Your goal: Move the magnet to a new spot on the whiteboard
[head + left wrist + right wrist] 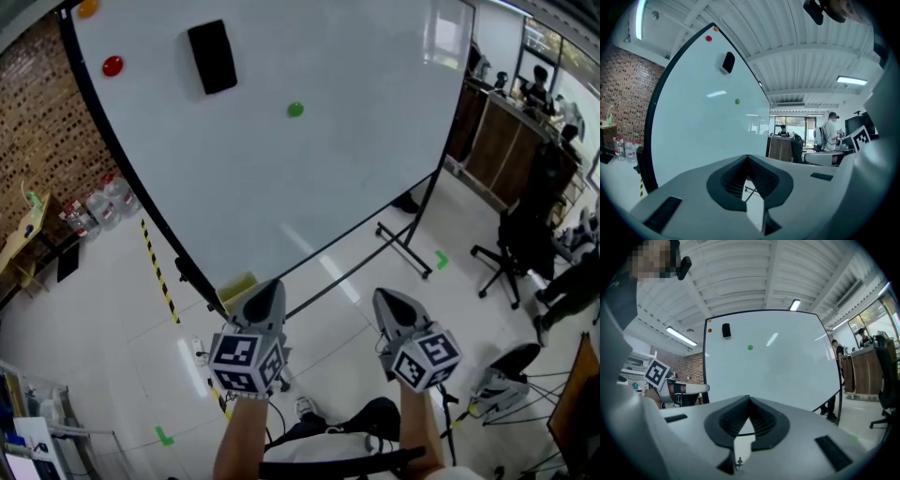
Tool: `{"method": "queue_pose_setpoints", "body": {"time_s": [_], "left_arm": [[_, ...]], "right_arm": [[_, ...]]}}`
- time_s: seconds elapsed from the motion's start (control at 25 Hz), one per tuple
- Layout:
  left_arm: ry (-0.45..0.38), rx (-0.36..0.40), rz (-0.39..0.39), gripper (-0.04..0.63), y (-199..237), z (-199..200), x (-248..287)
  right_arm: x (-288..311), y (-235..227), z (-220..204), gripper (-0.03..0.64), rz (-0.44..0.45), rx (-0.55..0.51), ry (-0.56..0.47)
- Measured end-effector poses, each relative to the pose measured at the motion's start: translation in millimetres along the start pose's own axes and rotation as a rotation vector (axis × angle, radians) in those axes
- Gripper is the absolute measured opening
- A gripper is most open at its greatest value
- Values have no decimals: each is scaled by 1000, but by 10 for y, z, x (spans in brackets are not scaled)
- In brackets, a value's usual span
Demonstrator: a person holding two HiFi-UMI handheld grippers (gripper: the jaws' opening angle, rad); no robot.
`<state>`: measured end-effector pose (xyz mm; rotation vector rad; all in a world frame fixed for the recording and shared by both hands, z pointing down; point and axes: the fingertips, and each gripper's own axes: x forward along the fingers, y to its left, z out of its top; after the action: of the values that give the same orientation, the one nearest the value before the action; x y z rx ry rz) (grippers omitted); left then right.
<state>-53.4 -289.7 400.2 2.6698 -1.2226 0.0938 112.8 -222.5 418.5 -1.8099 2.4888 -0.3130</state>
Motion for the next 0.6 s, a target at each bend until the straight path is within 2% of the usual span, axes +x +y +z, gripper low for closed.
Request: {"method": "queue_pose_setpoints", "body": {"time_s": [0.16, 0.4, 0.6], "left_arm": [[-31, -15, 14, -9, -40, 92, 227], [-68, -23, 85, -9, 2, 263, 402], [-94, -41, 123, -9, 145, 411, 465]], "right_arm": [[174, -160, 239, 12, 50, -47, -33], [504, -322, 637, 20, 135, -121, -73], [905, -316, 1121, 26, 143, -203, -161]]}}
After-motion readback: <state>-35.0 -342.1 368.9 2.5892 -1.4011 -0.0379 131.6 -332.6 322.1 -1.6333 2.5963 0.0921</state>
